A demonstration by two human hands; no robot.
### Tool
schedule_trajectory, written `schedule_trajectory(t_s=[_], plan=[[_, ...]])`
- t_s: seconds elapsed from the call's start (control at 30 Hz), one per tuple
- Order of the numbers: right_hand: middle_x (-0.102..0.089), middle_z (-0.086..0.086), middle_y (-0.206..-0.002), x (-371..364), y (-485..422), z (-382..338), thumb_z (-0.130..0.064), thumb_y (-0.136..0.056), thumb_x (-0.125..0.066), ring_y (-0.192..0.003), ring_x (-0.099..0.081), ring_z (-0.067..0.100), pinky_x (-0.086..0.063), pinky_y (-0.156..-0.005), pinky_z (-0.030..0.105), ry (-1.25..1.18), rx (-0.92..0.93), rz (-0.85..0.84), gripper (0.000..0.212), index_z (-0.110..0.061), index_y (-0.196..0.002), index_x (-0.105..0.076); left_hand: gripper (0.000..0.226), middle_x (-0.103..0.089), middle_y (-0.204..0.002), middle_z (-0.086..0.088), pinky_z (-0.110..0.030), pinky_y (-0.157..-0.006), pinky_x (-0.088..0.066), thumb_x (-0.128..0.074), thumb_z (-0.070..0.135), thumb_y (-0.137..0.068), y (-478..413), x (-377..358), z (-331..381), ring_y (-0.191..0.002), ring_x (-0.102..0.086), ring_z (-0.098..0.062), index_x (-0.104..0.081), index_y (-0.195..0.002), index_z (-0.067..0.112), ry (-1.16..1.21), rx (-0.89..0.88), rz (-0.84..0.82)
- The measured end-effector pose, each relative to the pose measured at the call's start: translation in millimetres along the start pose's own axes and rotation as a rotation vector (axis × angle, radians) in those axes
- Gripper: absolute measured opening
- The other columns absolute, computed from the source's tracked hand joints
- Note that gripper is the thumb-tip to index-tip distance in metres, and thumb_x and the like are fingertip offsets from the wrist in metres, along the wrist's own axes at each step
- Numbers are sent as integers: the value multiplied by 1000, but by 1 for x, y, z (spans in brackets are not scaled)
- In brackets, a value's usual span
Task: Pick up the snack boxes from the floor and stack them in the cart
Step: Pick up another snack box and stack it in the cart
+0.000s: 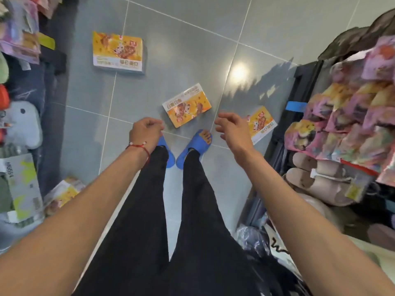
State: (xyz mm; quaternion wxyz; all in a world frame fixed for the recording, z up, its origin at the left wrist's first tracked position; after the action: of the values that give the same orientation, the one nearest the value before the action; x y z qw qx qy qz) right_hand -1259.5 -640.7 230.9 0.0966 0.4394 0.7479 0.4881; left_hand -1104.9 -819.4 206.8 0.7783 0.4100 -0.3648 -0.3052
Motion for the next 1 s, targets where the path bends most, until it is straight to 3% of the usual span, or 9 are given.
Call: schedule_trajectory(t_s=[0.13, 0.37, 0.53, 0.6, 0.63, 0.67, 0.73, 0.83, 1.0], plan=[[-67, -4, -87, -19, -73, 39, -13, -101, -58, -54, -61, -6, -49, -57, 11, 25, -63, 29, 21, -12, -120, -67, 10, -75, -100, -6, -35, -88, -52, -64, 18, -86, -73, -23, -37, -99, -71, -27, -69, -79, 24, -66, 89, -11], [-71, -4, -106, -56, -214, 111, -26, -93, -60, -107, -66, 17, -53, -102, 43, 117, -51, 61, 10, -31, -97, -69, 14, -75, -95, -5, -42, -93, -56, -57, 26, -80, -193, -76, -86, -99, -71, -28, -66, -69, 25, -75, 140, 40], [-70, 3, -120, -82, -310, 155, -22, -95, -63, -106, -63, 14, -53, -95, 31, 172, -23, 93, 30, -15, -123, -69, 31, -74, -94, 2, -44, -91, -58, -55, 50, -59, -313, -109, -153, -96, -71, -23, -67, -78, 29, -98, 196, 121], [-68, 2, -121, -91, -344, 167, -20, -95, -65, -109, -62, 15, -49, -97, 30, 200, 3, 114, 29, -15, -123, -66, 48, -71, -100, 0, -34, -95, -52, -58, 59, -54, -328, -122, -148, -101, -66, -24, -67, -93, 31, -82, 220, 166], [-66, 1, -123, -96, -360, 173, -22, -95, -65, -113, -61, 16, -48, -101, 31, 213, 24, 127, 32, -16, -126, -64, 50, -66, -99, 2, -19, -94, -44, -62, 58, -64, -335, -132, -145, -102, -61, -22, -64, -104, 27, -59, 223, 142], [-63, 1, -127, -100, -375, 177, -25, -95, -66, -117, -60, 16, -47, -105, 34, 220, 46, 137, 38, -16, -132, -61, 45, -58, -96, 6, -7, -77, -35, -65, 51, -78, -347, -144, -147, -101, -54, -18, -58, -112, 22, -19, 231, 119], [-59, 3, -134, -107, -403, 186, -38, -93, -64, -123, -58, 19, -47, -109, 38, 222, 65, 147, 58, -17, -145, -52, 24, -47, -91, 8, -5, -69, -33, -62, 37, -95, -365, -161, -152, -97, -53, -15, -46, -106, 24, 46, 240, 125], [-59, 4, -137, -113, -438, 196, -55, -86, -56, -124, -59, 19, -48, -109, 40, 245, 79, 95, 77, -19, -153, -43, 30, -60, -96, 8, -1, -45, -35, -70, 37, -91, -397, -180, -166, -94, -63, -11, -49, -105, 20, 210, 218, 190], [-61, 2, -138, -129, -464, 198, -56, -90, -55, -124, -60, 18, -47, -110, 42, 276, 147, 2, 72, -21, -152, -46, 51, -70, -96, 11, -14, -55, -48, -83, 43, -77, -423, -189, -175, -79, -69, -1, -59, -115, 18, 373, 209, 212]])
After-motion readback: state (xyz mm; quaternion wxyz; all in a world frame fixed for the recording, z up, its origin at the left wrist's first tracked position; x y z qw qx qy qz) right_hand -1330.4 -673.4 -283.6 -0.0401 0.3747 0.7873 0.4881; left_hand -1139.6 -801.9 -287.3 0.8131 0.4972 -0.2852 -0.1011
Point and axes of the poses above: each hand's wrist, its own y-axis away from the middle knuckle, its own x-axis out of the back of the hand, z = x × y, the point moved 3 cm from there along -y, towards the middle knuckle
